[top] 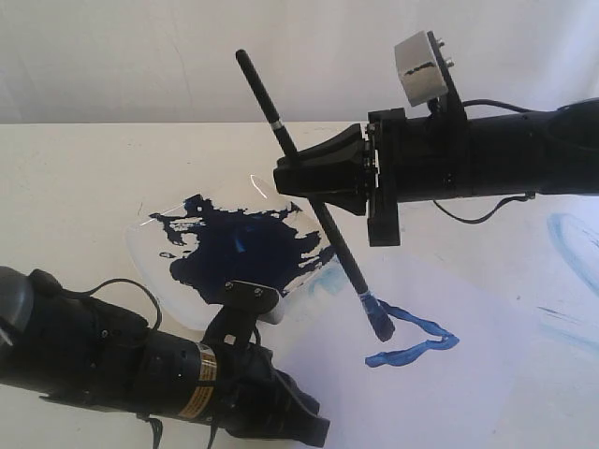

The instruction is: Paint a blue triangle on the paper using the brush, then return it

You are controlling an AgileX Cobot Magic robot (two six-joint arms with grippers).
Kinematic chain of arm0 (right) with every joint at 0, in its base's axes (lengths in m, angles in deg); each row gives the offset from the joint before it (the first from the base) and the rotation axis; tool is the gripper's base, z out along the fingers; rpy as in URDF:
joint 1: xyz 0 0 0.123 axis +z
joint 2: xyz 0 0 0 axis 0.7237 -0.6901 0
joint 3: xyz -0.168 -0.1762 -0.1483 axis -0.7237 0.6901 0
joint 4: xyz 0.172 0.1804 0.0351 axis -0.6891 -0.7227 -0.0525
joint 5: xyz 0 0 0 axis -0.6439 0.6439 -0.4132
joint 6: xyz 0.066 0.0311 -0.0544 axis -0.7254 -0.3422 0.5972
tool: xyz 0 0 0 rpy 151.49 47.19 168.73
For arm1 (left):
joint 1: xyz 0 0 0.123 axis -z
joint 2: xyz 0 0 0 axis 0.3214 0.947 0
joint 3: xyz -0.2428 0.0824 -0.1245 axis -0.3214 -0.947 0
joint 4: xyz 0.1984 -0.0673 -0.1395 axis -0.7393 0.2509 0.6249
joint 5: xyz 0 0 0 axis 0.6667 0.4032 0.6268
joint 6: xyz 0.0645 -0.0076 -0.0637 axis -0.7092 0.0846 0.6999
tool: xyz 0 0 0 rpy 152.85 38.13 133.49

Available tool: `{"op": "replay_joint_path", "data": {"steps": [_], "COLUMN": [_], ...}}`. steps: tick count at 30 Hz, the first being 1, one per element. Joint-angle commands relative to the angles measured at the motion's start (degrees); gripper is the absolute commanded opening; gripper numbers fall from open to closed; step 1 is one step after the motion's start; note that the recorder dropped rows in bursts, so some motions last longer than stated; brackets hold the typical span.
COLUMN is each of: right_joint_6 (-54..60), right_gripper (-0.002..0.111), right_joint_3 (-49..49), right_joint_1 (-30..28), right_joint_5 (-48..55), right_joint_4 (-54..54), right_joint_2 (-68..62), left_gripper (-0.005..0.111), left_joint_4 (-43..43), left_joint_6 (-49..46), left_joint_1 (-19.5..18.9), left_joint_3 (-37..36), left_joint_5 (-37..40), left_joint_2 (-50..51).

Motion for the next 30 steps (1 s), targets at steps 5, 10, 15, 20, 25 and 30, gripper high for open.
{"op": "replay_joint_path", "data": {"steps": [5,10,15,20,25,30], "right_joint_6": [2.09,2.09,2.09,2.09,2.09,2.09], "right_gripper": [0.000,0.000,0.000,0.000,0.000,0.000], "right_joint_3": [1.81,1.81,1.81,0.16,-0.84,-2.22], "right_joint_1": [0.13,0.13,0.13,0.13,0.13,0.13], "right_joint_5": [0.68,0.68,0.68,0.68,0.68,0.68], "right_joint_4": [-2.38,-2.74,-4.88,-5.36,-5.18,-5.45], "right_joint_2": [-1.11,-2.58,-5.53,-8.51,-10.65,-11.49], "left_gripper": [0.000,0.000,0.000,0.000,0.000,0.000], "left_joint_4": [-1.24,-1.24,-1.24,-1.24,-1.24,-1.24], "left_joint_6": [-0.21,-0.21,-0.21,-0.21,-0.21,-0.21], "left_joint_1": [0.00,0.00,0.00,0.00,0.00,0.00], "left_joint_3": [-1.06,-1.06,-1.06,-1.06,-1.06,-1.06], "left_joint_5": [4.39,4.39,4.39,4.39,4.39,4.39], "left_joint_2": [0.28,0.28,0.28,0.28,0.28,0.28]}}
